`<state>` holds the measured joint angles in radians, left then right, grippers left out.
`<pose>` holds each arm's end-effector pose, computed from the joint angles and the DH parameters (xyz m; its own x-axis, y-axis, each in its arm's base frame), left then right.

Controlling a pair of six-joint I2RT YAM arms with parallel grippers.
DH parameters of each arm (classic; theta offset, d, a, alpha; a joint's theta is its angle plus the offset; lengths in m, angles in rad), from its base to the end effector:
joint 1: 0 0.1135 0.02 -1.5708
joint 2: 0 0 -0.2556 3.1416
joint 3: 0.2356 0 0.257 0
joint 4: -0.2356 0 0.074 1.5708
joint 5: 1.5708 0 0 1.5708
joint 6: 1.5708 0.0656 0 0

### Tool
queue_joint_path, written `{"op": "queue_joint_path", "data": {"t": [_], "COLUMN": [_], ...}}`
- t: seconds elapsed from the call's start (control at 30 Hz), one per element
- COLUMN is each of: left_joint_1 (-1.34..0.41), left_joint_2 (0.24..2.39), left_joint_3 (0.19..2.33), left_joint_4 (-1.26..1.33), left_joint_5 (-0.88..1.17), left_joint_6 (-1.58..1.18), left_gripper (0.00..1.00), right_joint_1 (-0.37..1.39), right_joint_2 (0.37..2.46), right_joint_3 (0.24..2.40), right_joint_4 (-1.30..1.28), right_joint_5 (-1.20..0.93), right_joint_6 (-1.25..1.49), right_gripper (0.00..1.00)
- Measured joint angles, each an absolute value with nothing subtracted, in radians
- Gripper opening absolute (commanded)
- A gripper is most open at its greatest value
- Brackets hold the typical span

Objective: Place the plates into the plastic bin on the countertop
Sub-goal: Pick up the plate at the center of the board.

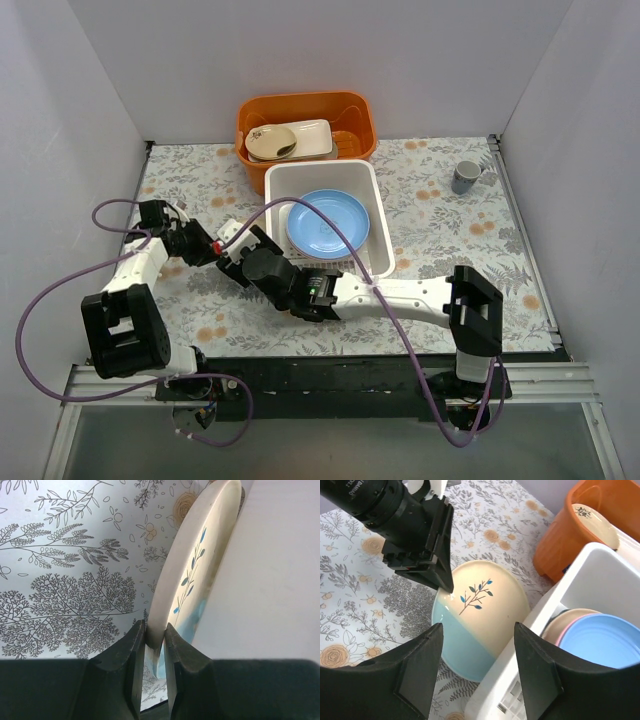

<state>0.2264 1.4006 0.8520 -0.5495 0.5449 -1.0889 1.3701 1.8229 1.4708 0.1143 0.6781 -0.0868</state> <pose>0.2809 0.0298 0.1704 -0.4358 -0.8780 0.1979 -0.7512 0.2337 -0.6173 0.1321 0.4431 0.3017 0.0088 -0.2952 -0.9554 -0.6432 0.7298 -0.2315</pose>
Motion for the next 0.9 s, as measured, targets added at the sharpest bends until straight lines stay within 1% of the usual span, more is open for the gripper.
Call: {"op": "queue_joint_path", "data": {"t": [0.33,0.53,0.7,0.73,0.9], "left_joint_1": [0.227,0.224,0.228,0.228,0.233], "left_joint_2": [1.388,1.350,1.340,1.340,1.340], "left_joint_3": [0.865,0.920,0.984,0.993,1.007], "left_joint_4": [-0.559,-0.585,-0.580,-0.573,-0.538], "left_joint_5": [0.561,0.598,0.618,0.617,0.632], "left_joint_6": [-1.086,-1.085,-1.098,-1.110,-1.134], "left_gripper": [0.00,0.00,0.00,0.00,0.00], "right_joint_1": [1.361,1.347,1.312,1.304,1.254], "right_joint_2": [1.761,1.737,1.671,1.654,1.573], "right_joint_3": [1.385,1.330,1.282,1.271,1.228], "right_joint_4": [0.133,0.129,0.110,0.107,0.096], "right_joint_5": [0.712,0.722,0.731,0.733,0.733], "right_joint_6": [-0.090,-0.079,-0.056,-0.053,-0.029], "right_gripper": [0.67,0.67,0.68,0.69,0.70]}}
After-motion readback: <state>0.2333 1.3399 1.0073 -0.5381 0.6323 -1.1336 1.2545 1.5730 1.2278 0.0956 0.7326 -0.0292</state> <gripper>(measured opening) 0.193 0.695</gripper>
